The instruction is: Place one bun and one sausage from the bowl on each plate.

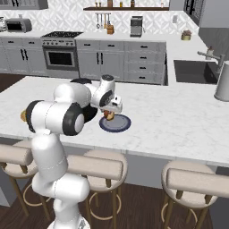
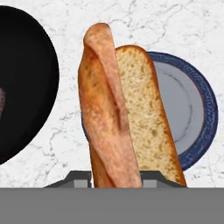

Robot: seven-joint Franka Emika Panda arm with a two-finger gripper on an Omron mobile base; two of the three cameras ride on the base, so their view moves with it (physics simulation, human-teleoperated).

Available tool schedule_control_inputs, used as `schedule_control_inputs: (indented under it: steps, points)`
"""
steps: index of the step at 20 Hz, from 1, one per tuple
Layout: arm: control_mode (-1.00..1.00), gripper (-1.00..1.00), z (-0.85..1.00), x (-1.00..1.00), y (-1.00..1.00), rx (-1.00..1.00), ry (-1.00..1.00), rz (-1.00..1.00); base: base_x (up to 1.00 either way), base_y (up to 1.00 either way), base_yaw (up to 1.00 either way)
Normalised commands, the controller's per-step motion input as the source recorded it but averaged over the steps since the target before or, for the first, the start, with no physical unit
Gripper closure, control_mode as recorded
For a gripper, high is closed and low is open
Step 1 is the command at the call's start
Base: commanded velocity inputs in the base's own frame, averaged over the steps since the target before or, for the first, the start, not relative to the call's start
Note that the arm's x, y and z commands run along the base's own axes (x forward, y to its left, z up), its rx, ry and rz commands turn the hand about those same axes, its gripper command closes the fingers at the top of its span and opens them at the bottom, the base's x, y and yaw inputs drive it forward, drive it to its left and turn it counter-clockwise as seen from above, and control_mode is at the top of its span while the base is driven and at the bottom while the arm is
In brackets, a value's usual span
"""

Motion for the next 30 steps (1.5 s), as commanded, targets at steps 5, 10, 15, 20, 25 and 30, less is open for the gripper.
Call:
schedule_control_inputs:
  steps: [5,10,15,20,25,30]
  points:
    - [-1.00,1.00,-0.28,0.01,-0.13,0.01,0.00,0.00,0.00,0.00,0.00]
    - [-1.00,1.00,-0.27,0.10,0.13,0.00,0.05,0.00,0.00,0.00,0.00]
    - [-1.00,1.00,-0.21,0.24,0.02,0.00,0.03,0.00,0.00,0.00,0.00]
    - [-1.00,1.00,-0.17,0.35,0.00,0.00,0.00,0.00,0.00,0.00,0.00]
    - [-1.00,1.00,-0.33,0.28,0.00,0.00,0.00,0.00,0.00,0.00,0.00]
    - [-1.00,1.00,-0.23,0.28,0.00,0.00,0.00,0.00,0.00,0.00,0.00]
